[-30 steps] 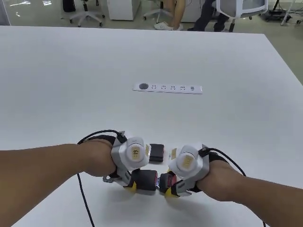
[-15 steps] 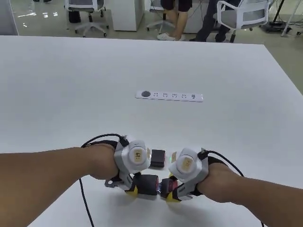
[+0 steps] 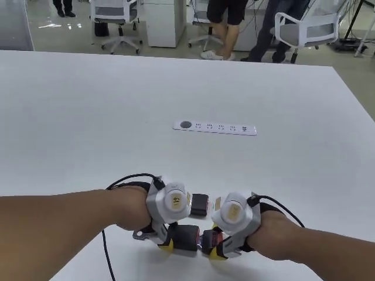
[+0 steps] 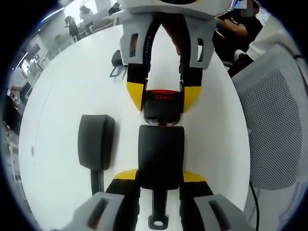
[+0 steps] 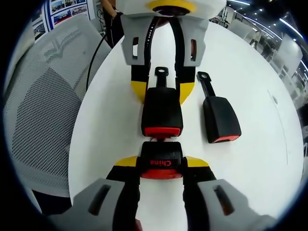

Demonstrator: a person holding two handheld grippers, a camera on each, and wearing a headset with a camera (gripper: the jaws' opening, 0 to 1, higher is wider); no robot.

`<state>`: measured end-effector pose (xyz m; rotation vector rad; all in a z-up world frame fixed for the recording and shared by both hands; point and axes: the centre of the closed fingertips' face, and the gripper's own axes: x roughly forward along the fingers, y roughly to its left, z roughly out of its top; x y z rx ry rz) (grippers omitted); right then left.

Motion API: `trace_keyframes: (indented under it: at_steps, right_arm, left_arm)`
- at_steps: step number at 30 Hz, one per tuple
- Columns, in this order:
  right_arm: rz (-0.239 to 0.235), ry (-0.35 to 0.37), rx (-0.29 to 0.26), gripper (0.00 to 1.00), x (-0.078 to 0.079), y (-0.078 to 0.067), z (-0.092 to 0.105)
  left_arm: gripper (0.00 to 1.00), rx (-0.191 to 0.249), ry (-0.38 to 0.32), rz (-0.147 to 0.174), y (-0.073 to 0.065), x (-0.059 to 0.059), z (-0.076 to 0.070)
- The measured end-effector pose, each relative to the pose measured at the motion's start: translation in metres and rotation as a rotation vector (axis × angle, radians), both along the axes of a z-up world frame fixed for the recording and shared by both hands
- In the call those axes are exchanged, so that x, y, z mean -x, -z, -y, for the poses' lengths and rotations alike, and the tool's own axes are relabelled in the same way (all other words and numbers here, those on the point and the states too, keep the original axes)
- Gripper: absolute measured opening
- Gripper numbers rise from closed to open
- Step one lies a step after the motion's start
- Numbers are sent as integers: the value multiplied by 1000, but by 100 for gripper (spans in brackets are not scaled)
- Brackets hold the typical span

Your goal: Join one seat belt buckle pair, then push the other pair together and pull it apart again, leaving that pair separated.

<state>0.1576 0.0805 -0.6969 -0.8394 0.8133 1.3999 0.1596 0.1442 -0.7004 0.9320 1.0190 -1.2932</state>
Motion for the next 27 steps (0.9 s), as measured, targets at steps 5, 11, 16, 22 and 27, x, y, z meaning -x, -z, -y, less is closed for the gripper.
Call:
trace_keyframes:
  at_steps: [5,11,16,22,27]
  right_arm:
    - [-3,6,7,33,2,0,1]
    - [12,-12,22,33,4,-1,1]
    - [45,-24,29,34,5,-2,0]
    - [64,-19,23,35,8,-8,1]
    - [64,-13,-11,34,10,-21,1]
  left_arm:
    - [32,-19,-6,5,-1,3,1]
    - [32,-39,-36,7,-3,3,0]
    - [33,-24,-67,1,-1,4,-4]
    - [37,-21,-109,-3,-5,12,-8]
    - [35,31,-157,1,-21,9,-10]
